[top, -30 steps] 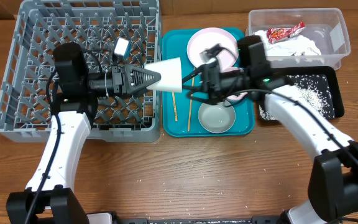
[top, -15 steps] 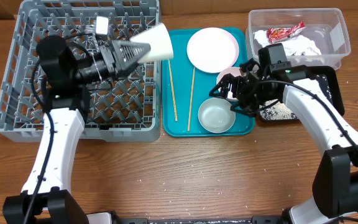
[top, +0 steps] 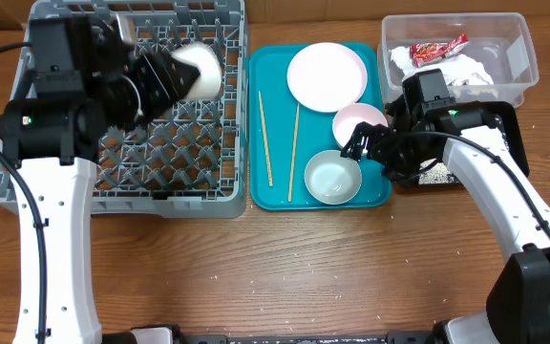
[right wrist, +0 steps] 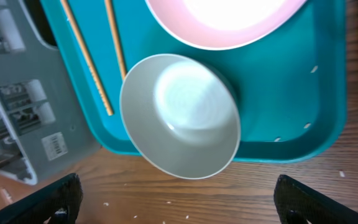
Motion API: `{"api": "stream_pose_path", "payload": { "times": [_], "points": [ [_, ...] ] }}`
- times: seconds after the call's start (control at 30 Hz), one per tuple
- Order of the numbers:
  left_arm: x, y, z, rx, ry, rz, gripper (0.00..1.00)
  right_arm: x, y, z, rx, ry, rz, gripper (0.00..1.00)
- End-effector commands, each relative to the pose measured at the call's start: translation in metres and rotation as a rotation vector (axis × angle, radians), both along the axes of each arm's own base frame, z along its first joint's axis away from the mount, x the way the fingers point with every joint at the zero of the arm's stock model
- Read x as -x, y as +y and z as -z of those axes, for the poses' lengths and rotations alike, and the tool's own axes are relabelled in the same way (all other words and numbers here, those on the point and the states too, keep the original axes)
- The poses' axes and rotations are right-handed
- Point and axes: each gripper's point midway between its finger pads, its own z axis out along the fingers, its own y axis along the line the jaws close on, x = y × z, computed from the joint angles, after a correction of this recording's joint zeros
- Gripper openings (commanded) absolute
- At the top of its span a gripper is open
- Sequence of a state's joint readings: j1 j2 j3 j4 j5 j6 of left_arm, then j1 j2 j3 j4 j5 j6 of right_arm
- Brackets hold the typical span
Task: Sort waste into correct bins and load items into the dishwasher
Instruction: 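Place the paper cup upside down in the dish rack with the left gripper, then reach the left gripper to the grey bowl and grasp its rim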
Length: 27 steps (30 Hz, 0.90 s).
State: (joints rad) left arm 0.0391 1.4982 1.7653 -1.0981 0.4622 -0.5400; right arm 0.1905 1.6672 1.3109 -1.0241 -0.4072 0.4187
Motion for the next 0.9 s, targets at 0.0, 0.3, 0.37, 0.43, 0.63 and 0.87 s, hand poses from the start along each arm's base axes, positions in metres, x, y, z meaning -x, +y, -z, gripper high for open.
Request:
{"api": "stream_pose_path", "payload": {
  "times": [0.0,0.3,0.37,0.43,0.63,0.87],
  "points": [
    [0.017,0.025,0.031,-0.305,0.102,-0.016,0.32,-0.009,-0.008,-0.014,0.054,-0.066,0.011,1.0],
    [0.043,-0.001,0.135,-0.54,0.522,0.226,0.18,-0.007,-0.008,-0.014,0.055,-0.062,0.009,1.0],
    [0.047,-0.004,0.16,-0.553,0.631,0.264,0.15,-0.007,-0.008,-0.014,0.055,-0.059,0.009,1.0],
    [0.045,-0.005,0.18,-0.562,0.693,0.275,0.15,-0.006,-0.008,-0.013,0.056,-0.056,0.009,1.0],
    [0.02,0.002,0.217,-0.616,0.72,0.215,0.16,-0.005,-0.008,-0.013,0.057,-0.052,0.008,1.0],
    [0.027,-0.008,0.221,-0.56,0.75,0.268,0.75,-0.005,-0.008,-0.013,0.056,-0.053,0.009,1.0]
  ]
}}
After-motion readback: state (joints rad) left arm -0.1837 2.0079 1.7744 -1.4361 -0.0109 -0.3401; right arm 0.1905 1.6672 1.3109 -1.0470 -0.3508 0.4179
